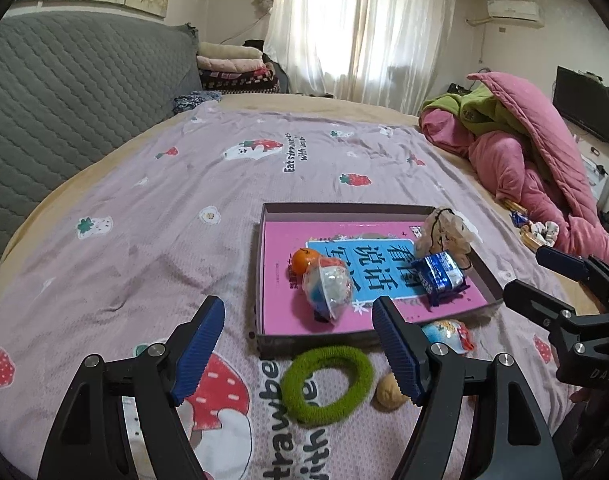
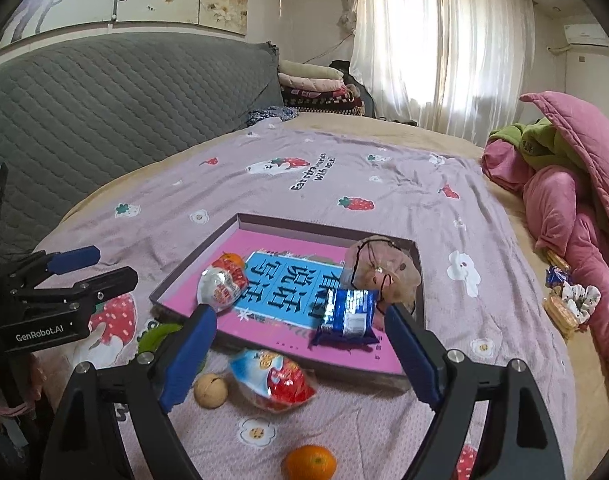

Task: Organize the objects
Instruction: 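Withdraw both open tools back from the tray toward the remaining snacks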

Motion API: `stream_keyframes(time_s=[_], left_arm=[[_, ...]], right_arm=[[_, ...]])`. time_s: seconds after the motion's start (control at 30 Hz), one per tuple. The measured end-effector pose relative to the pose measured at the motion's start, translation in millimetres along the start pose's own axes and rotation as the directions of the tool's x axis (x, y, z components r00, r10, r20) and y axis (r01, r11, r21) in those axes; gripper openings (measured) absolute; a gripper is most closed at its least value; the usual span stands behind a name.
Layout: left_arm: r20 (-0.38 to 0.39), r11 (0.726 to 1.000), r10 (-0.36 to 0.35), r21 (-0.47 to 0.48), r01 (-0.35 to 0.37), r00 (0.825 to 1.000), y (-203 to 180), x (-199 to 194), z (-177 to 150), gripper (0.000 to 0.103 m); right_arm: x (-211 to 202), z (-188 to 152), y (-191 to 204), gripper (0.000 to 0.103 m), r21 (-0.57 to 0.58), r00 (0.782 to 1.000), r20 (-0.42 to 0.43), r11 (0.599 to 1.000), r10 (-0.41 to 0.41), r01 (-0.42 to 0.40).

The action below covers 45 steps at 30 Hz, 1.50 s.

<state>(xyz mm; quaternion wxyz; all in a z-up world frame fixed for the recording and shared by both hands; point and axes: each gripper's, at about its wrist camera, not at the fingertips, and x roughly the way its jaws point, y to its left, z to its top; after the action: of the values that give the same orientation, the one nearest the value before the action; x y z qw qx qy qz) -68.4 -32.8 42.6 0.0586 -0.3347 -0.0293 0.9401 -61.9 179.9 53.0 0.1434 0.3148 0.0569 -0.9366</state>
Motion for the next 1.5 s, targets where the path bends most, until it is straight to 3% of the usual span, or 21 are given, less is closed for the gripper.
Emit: stream_keyframes(time_s=[0.93,1.5], left_arm=[[-0.055,1.0,0.014,0.026,-0.012,0.998,-16,-39,-43,0.077],[-0.125,0.999,0.034,0.033,-0.03,0.992,-3,-41,-83,0.077]], right_arm=[[-41,-37,16,0.086,-0.007,1.0,-0.029,1.0,-0.012,0.012],[-47,-68,24,0.086,0.001,0.998,-0.069,1.0,0.002,-0.002]])
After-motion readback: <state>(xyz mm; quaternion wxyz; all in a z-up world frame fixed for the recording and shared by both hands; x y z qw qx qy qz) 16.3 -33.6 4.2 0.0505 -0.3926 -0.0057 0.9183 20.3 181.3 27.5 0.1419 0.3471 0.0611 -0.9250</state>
